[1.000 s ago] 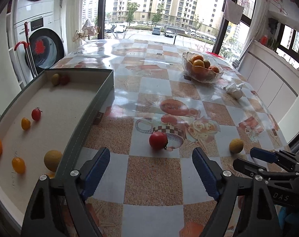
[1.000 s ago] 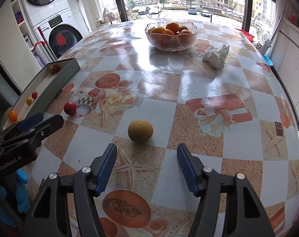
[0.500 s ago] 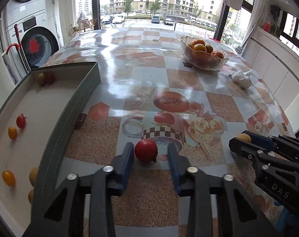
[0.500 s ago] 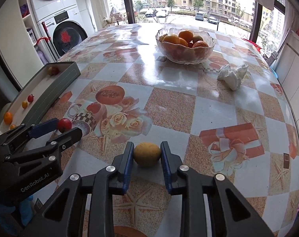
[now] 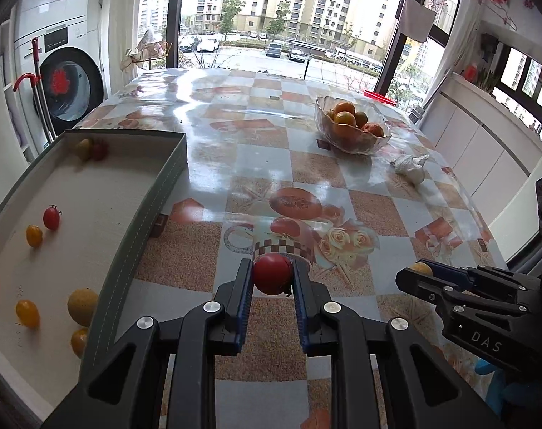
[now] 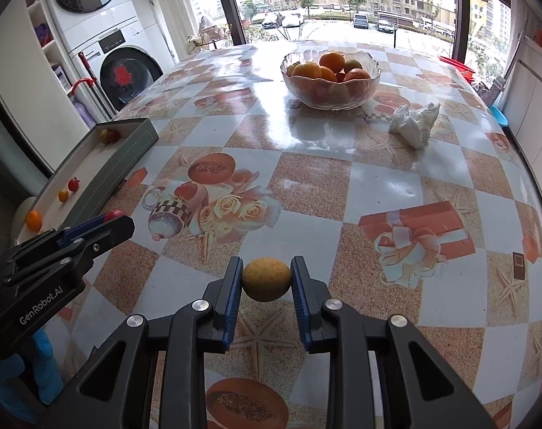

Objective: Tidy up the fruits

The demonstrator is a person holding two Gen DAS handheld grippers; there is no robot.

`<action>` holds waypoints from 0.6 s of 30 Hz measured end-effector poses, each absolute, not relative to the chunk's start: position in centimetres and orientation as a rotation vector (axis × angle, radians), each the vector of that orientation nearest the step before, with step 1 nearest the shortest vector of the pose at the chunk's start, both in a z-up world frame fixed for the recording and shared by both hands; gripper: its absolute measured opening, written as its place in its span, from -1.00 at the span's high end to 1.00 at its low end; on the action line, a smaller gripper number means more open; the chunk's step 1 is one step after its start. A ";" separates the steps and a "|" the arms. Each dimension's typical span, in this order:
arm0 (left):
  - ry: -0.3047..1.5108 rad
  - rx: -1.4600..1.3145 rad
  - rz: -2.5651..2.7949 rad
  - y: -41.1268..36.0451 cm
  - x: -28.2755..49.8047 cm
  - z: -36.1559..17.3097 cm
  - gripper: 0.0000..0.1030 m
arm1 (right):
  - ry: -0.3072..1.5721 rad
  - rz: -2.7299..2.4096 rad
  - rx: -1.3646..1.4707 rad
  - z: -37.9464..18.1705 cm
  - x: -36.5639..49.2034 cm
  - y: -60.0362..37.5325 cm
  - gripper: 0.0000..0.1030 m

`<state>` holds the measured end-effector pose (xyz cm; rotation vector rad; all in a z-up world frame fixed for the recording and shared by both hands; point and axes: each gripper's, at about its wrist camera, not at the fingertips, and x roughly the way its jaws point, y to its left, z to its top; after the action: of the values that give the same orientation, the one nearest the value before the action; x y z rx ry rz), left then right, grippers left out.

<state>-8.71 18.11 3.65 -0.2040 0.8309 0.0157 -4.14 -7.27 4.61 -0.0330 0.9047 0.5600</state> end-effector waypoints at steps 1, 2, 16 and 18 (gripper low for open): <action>0.824 -0.207 0.017 18.3 -9.0 3.9 0.56 | 0.903 0.564 -0.033 4.8 -4.2 -7.1 0.42; 0.818 -0.211 0.018 18.6 -9.2 4.0 0.56 | 0.901 0.569 -0.036 4.9 -4.4 -6.9 0.42; 0.761 -0.239 0.051 21.5 -11.9 5.3 0.56 | 0.894 0.605 -0.077 5.6 -6.1 -4.8 0.42; 0.754 -0.227 0.068 21.9 -12.2 5.6 0.56 | 0.894 0.610 -0.079 5.7 -6.1 -4.7 0.42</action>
<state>-12.23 21.90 5.57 -0.2273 0.7541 0.0675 -6.06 -4.69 5.74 -0.0788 0.8936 0.6100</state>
